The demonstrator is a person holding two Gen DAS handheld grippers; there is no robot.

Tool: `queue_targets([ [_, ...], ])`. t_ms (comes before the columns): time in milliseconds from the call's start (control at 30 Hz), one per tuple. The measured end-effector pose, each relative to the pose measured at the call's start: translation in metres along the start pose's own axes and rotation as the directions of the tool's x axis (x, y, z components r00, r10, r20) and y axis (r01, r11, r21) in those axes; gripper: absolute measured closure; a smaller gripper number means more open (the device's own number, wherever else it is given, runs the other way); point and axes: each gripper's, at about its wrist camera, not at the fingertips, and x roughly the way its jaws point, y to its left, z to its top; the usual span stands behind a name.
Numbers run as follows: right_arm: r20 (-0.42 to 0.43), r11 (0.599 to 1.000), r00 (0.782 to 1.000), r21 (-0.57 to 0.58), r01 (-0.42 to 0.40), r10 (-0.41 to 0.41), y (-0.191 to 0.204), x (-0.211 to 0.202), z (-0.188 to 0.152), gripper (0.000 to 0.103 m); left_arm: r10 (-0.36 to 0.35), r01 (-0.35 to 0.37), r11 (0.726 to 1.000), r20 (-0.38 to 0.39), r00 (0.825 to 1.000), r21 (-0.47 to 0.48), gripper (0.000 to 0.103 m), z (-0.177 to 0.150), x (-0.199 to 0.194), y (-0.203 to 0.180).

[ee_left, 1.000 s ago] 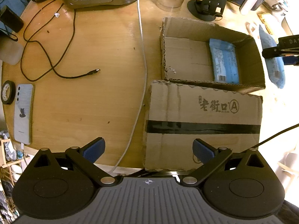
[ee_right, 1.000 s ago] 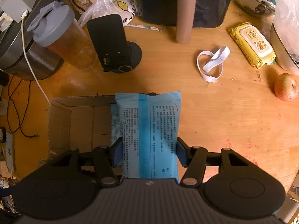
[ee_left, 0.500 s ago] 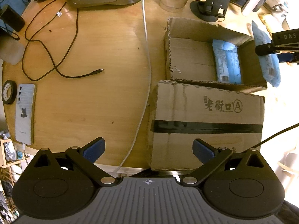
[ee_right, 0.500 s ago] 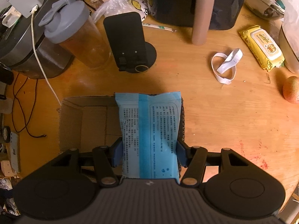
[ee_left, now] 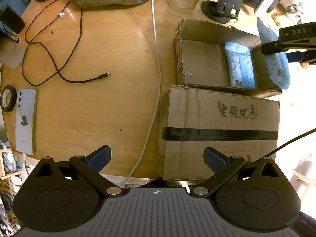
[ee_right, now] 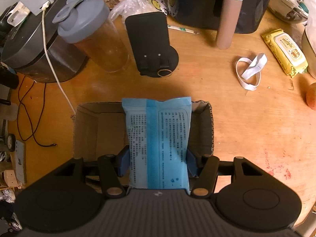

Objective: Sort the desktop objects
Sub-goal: 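Carry the held packet with the right gripper over the open box, then lower the held packet into the box beside the other blue packet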

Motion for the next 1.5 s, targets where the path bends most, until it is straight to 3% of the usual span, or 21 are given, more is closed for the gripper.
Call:
queue_targets([
  [1500,-0.020,0.998,0.998,-0.003,-0.062,0.062,0.069,0.023,0.008,0.047,-0.016,0.016,1.000,-0.010,1.000,0.000,0.000,0.005,0.004,0.013],
])
